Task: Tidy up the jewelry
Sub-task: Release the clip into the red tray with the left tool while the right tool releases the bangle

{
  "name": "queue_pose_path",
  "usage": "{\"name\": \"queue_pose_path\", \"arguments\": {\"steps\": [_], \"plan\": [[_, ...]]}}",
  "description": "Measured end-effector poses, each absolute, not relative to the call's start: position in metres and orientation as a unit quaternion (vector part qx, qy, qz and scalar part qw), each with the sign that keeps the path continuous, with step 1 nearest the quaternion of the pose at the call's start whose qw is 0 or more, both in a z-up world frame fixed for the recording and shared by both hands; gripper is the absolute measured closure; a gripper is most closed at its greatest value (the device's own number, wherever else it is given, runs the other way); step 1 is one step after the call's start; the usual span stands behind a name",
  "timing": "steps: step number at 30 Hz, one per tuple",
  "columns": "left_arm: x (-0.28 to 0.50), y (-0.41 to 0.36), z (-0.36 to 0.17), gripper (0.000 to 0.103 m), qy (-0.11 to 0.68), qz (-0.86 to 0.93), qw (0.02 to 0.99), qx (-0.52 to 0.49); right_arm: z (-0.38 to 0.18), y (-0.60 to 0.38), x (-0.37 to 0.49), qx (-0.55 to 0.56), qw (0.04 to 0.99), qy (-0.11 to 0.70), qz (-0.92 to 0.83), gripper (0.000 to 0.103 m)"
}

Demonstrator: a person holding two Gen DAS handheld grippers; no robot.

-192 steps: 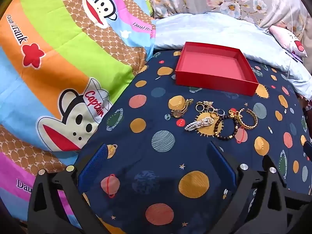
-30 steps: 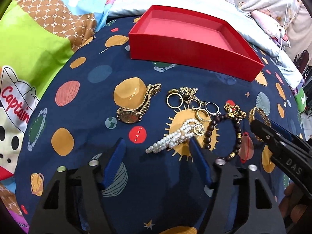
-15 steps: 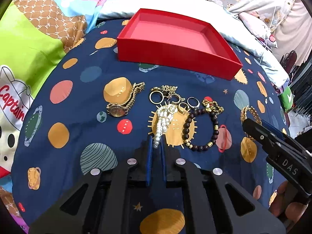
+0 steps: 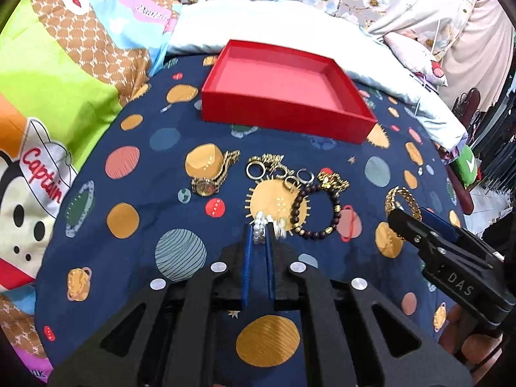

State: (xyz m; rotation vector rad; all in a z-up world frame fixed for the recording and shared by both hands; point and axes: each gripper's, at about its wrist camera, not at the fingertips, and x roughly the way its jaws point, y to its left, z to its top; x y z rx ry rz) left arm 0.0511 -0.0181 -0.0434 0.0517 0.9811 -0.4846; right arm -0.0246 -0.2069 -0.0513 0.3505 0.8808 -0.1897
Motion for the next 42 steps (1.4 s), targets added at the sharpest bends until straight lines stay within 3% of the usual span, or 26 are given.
{"name": "queue_pose_path", "arguments": {"steps": [2, 21, 32, 42], "plan": [[0.05, -0.017, -0.038, 0.1, 0.463, -0.233, 0.855, 0.023, -0.047, -0.206, -0.026, 0.166, 0.888, 0.419, -0.09, 0.045], [0.065, -0.027, 0.016, 0.1, 0.415, -0.249, 0.875, 0.022, -0.017, -0.215, -0.012, 0.16, 0.903, 0.391, -0.071, 0.045], [0.174, -0.075, 0.065, 0.1, 0.354, -0.259, 0.898, 0.028, 0.017, -0.259, 0.111, 0.159, 0.917, 0.361, -0.055, 0.045], [0.3, -0.136, 0.041, 0.1, 0.371, -0.241, 0.895, 0.05, -0.027, -0.295, 0.238, 0.188, 0.892, 0.408, -0.046, 0.045]]}}
